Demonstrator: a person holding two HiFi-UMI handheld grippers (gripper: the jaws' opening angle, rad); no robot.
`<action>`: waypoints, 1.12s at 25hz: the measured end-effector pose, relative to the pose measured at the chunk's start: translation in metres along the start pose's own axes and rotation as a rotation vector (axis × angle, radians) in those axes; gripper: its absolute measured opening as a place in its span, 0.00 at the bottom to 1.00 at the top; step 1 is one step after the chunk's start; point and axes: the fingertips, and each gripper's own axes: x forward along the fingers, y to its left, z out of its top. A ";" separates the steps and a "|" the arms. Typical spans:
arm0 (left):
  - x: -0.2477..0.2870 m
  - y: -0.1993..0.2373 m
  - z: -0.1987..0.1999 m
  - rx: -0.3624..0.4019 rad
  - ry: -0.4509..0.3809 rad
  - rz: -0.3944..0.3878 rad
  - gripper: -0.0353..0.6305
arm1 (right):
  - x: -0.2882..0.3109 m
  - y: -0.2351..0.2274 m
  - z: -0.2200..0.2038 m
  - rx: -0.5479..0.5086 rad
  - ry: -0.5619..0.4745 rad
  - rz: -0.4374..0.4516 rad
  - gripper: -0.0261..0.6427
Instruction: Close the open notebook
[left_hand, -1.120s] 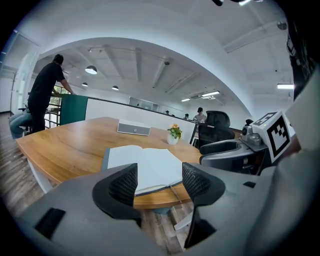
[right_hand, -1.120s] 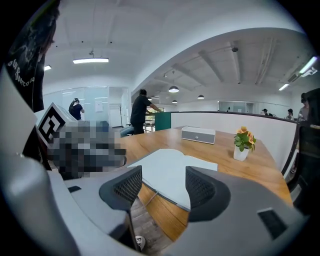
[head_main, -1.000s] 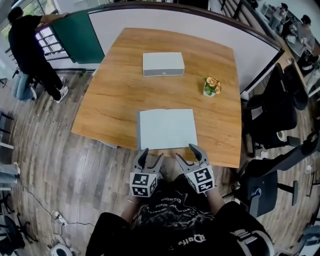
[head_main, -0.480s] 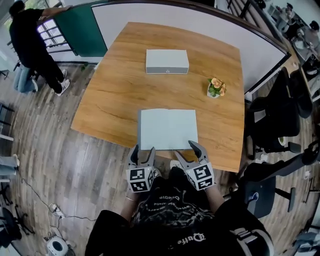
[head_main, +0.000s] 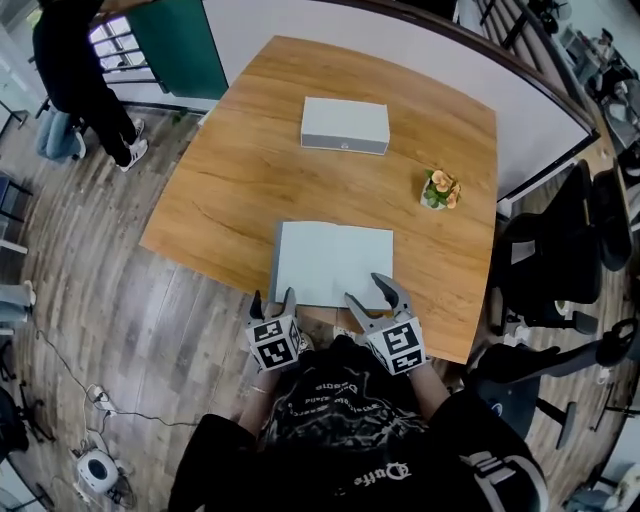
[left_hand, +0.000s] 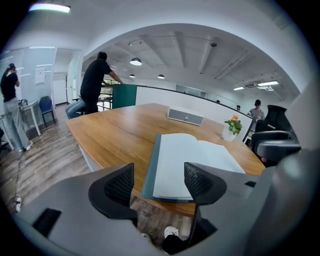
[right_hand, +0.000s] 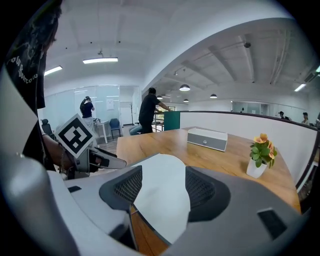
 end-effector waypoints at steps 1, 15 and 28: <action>0.004 0.002 -0.001 -0.016 0.010 0.016 0.53 | 0.002 -0.002 0.000 -0.004 0.003 0.003 0.43; 0.028 0.020 -0.031 -0.225 0.161 0.180 0.63 | 0.025 -0.019 0.008 -0.036 -0.009 0.025 0.41; 0.023 0.011 -0.042 -0.373 0.216 0.131 0.47 | 0.022 -0.019 -0.011 -0.021 0.032 0.025 0.41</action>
